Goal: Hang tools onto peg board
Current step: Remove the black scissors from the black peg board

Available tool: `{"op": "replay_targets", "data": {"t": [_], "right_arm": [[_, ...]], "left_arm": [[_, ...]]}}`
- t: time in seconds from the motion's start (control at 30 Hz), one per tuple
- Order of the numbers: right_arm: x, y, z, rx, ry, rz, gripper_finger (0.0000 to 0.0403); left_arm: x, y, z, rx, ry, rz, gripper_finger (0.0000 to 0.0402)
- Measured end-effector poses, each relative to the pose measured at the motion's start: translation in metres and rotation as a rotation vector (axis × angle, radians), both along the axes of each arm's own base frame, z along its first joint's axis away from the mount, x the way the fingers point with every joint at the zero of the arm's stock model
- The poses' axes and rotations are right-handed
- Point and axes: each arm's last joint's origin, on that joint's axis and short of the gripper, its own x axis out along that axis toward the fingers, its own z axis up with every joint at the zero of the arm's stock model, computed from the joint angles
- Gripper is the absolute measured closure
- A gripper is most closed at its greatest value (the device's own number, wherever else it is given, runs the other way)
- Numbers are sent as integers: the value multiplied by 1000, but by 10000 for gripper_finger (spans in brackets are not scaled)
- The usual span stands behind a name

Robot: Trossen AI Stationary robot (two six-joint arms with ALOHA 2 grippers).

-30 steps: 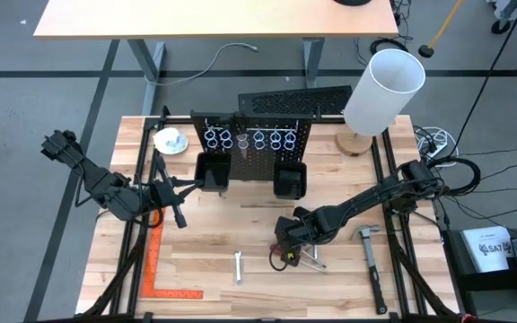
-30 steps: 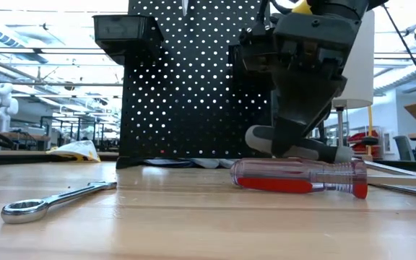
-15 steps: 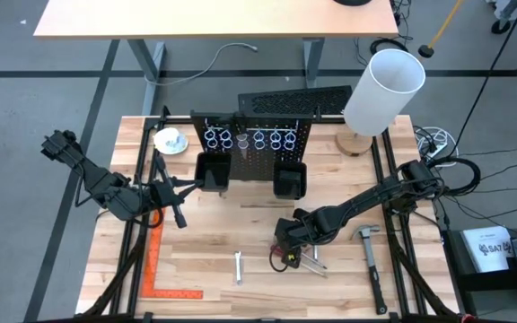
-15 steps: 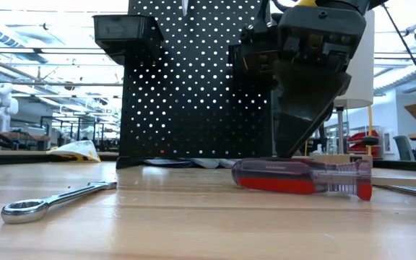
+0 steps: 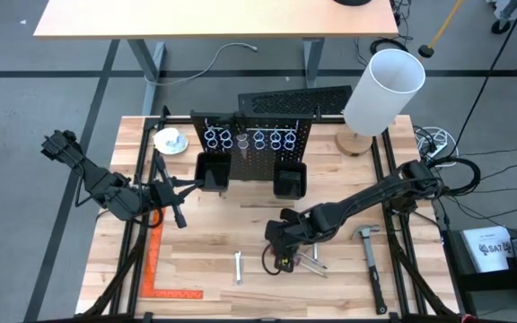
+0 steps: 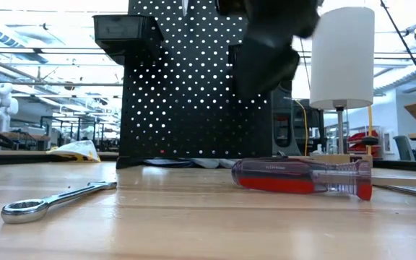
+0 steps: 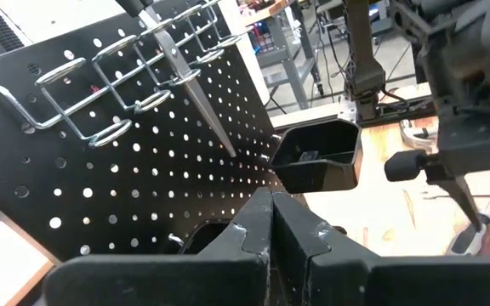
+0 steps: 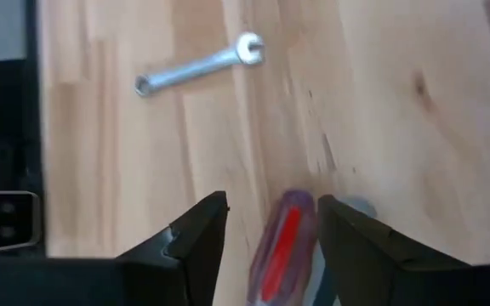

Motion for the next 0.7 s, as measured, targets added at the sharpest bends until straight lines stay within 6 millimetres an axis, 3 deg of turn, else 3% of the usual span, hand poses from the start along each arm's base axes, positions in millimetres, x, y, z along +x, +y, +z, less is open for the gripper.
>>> {"op": "replay_targets", "data": {"t": [0.4,0.7], "right_arm": [[14,5,63,-61,-118,114,258],[19,4,140,-323,-344,196,282]], "left_arm": [[0,0,0,0,0,0,393],[0,0,0,-1,-1,0,393]]}}
